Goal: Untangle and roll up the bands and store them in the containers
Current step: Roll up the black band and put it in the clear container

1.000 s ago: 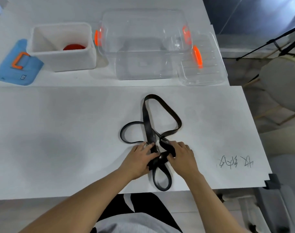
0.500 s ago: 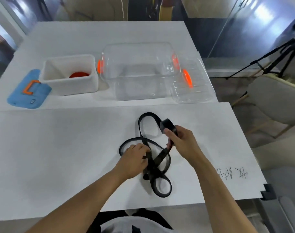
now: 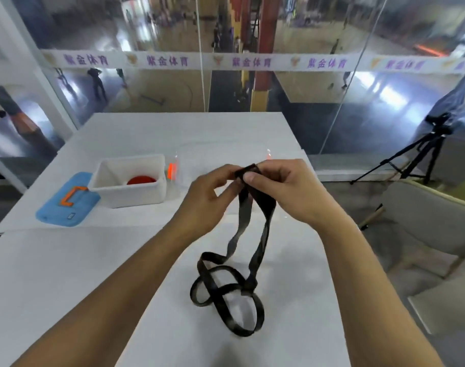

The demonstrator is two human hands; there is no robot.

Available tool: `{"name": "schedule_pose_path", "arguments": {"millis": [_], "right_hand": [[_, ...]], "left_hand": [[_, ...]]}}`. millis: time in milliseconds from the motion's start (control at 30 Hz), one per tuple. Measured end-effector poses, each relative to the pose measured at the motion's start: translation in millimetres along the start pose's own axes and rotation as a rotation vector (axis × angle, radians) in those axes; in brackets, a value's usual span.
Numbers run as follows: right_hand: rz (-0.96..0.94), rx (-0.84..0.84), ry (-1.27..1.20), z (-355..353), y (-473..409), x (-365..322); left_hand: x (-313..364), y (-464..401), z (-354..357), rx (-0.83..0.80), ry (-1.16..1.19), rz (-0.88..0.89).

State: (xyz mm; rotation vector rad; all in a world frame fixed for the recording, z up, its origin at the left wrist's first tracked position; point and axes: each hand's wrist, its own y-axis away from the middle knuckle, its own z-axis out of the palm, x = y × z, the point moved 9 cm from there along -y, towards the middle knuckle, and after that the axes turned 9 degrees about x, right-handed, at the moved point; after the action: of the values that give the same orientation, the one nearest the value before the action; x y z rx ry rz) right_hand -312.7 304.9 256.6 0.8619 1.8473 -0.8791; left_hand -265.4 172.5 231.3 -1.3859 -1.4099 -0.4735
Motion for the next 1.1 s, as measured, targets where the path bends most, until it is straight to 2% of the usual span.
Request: {"name": "schedule_pose_path", "arguments": {"millis": [100,200,333,400,500,767,867,1100], "right_hand": [[-0.085,0.090,0.012,-16.9,-20.0,-34.6],[-0.188,0.180,0.001,-30.8,-38.0,-65.6],[-0.337,0.295,-0.081,-52.9,-62.4,-134.0],[-0.446,0.407,-0.111,-69.5,-70.4,-174.7],[-0.560,0.522,-0.145,-86.5,-78.6,-222.5],[-0.569,0.497,-0.094,-100.8,-98.7,-286.1],[-0.539,0.489,-0.078,-94.8,-103.6,-286.9],[-0.411,0.472,-0.096,-77.7,-112.7,-236.8]], "left_hand": [[26.3,-26.1,-27.7,0.150,-0.013,0.040],[55.9,-46.1,-45.1,0.218,0.015,0.106],[109.3,-76.5,-73.7,0.324,0.214,0.146],[139.8,-91.2,-91.1,0.386,0.305,0.176],[182.0,-110.6,-110.6,0.406,0.339,0.241],[214.6,-127.9,-119.9,0.250,0.581,0.156],[212.1,-129.1,-119.4,0.238,0.551,0.133],[178.3,-124.3,-115.1,0.270,0.418,0.014]]}}
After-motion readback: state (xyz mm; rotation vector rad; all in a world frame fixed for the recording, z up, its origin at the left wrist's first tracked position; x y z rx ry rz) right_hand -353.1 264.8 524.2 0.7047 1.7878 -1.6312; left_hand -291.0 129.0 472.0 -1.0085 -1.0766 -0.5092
